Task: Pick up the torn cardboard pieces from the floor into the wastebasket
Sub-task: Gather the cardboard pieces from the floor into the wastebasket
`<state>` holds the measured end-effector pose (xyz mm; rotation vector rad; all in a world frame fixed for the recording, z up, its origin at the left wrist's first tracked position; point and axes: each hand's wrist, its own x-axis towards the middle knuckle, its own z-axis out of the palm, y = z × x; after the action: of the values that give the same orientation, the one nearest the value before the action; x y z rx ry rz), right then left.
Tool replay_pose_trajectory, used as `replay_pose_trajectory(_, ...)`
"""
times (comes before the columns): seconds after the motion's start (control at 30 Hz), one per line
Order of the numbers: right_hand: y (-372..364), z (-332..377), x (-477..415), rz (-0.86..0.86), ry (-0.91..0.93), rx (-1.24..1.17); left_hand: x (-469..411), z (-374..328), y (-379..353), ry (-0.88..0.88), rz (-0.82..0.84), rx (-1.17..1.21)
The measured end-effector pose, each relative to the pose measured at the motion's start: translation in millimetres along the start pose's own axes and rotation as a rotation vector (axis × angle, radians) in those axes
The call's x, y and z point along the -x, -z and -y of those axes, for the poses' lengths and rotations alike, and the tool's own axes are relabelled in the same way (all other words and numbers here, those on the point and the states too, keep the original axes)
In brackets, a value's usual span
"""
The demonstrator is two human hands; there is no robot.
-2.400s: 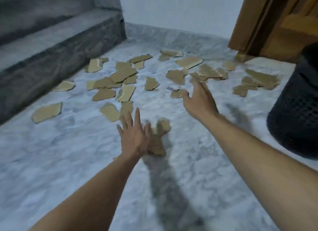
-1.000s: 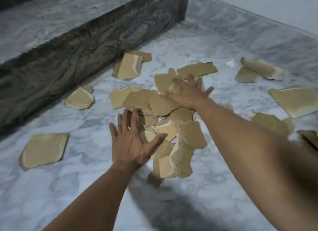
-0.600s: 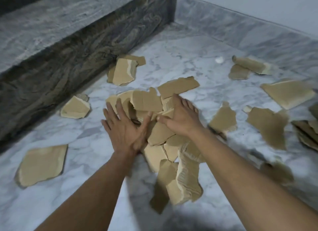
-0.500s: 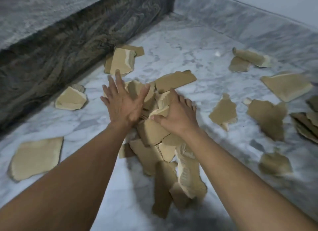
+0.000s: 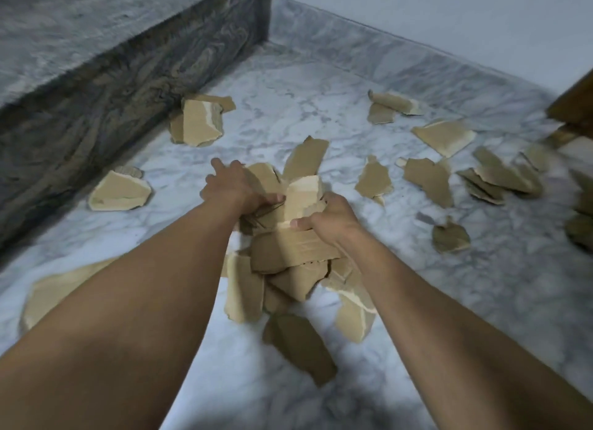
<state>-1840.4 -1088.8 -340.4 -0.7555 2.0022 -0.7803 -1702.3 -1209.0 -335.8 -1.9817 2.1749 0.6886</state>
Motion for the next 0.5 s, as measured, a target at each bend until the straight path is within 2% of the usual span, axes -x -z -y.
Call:
replay_pose_trajectory(0.07, 14.2, -6.5, 15.2, -0.036, -0.018, -0.074, 9.9, -6.6, 4.6, 0.007, 0.071, 0.105)
replay_pose_trajectory(0.2, 60.3, -6.6, 43.8, -0.107, -0.026, -0.197, 41.0, -26.1, 1.1, -0.098, 0.212, 0.196)
replay_pose_trajectory(0.23, 73.9, -4.4, 50.4, -0.14, -0.013, -0.188, 46.5, -30.0, -2.0, -0.111, 0.257, 0.22)
replay_pose_trajectory(0.3, 105.1, -0.7, 61.7, -0.212, 0.02, -0.143, 51.6, -36.3, -8.8, -0.137, 0.365, 0.453)
replay_pose_trajectory(0.37, 142.2, 0.5, 78.5, -0.271, 0.054, -0.107, 70.1, -54.5, -5.1, -0.161, 0.376, 0.622)
replay_pose_trajectory(0.43, 179.6, -0.4, 93.4, -0.304, 0.071, -0.066, 90.8, -80.9, 2.7, -0.278, 0.41, 0.74)
replay_pose_trajectory(0.5, 225.1, -3.3, 116.7, -0.354, 0.077, -0.016, 115.5, -115.8, 11.6, -0.383, 0.426, 0.758)
